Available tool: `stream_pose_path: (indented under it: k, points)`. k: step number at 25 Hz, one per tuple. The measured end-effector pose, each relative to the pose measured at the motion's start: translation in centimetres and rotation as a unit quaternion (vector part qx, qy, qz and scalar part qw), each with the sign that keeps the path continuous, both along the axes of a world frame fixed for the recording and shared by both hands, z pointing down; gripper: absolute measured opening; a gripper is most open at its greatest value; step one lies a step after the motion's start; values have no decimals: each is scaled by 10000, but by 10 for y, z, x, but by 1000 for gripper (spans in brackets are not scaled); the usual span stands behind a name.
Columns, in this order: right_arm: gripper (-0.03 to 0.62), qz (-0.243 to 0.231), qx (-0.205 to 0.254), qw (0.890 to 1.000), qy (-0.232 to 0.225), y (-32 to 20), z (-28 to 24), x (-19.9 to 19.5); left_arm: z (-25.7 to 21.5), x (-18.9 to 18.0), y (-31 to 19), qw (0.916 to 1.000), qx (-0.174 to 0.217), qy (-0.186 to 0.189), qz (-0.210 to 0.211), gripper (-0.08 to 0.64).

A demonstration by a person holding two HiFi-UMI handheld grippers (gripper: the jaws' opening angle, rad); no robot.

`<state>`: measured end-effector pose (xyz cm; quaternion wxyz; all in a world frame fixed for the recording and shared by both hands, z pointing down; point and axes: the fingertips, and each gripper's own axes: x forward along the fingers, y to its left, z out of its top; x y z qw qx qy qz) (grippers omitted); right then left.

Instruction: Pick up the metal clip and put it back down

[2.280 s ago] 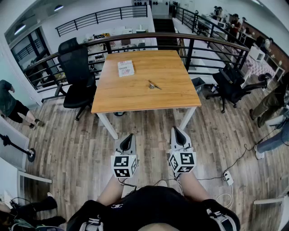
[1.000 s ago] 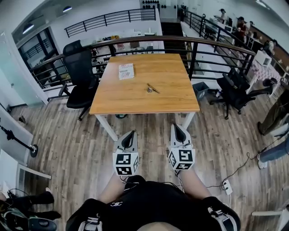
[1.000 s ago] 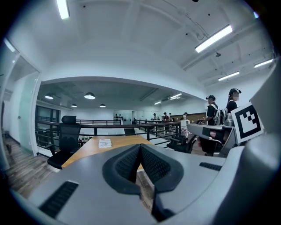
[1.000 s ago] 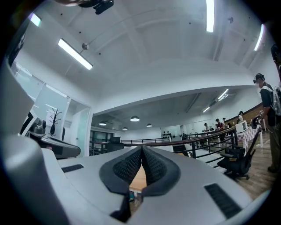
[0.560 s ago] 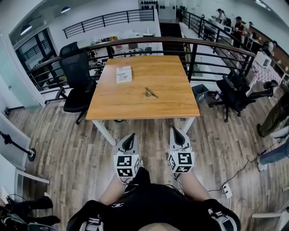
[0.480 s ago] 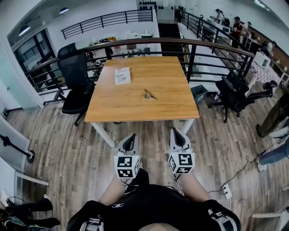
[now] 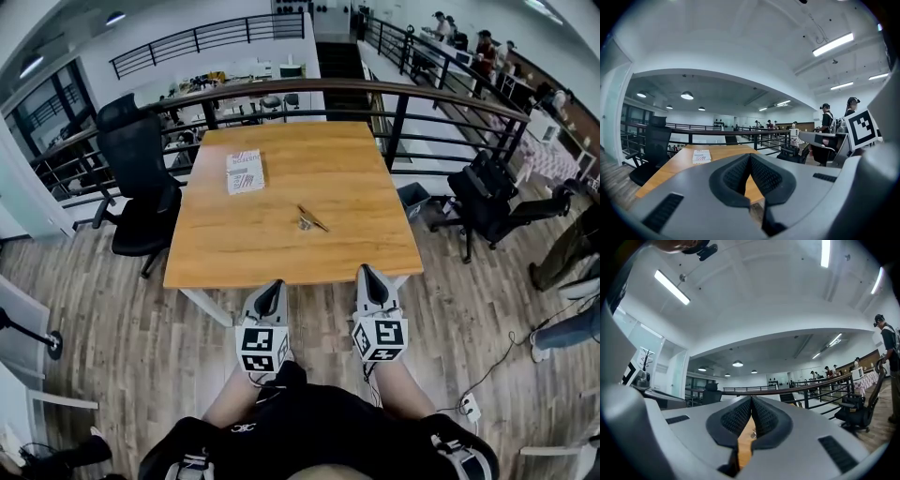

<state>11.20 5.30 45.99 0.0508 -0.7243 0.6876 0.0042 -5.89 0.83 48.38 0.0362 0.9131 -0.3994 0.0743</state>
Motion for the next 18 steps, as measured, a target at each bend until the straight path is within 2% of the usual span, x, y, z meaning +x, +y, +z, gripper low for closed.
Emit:
stream_pose_path:
  k: [9, 18]
  points:
    - [17, 125, 169, 9998, 47, -187, -40, -11, -34, -10, -195, 9997, 41, 46, 230, 12]
    - [17, 156, -12, 9999, 47, -288, -32, 18, -31, 12, -299, 9996, -71, -16, 281, 12]
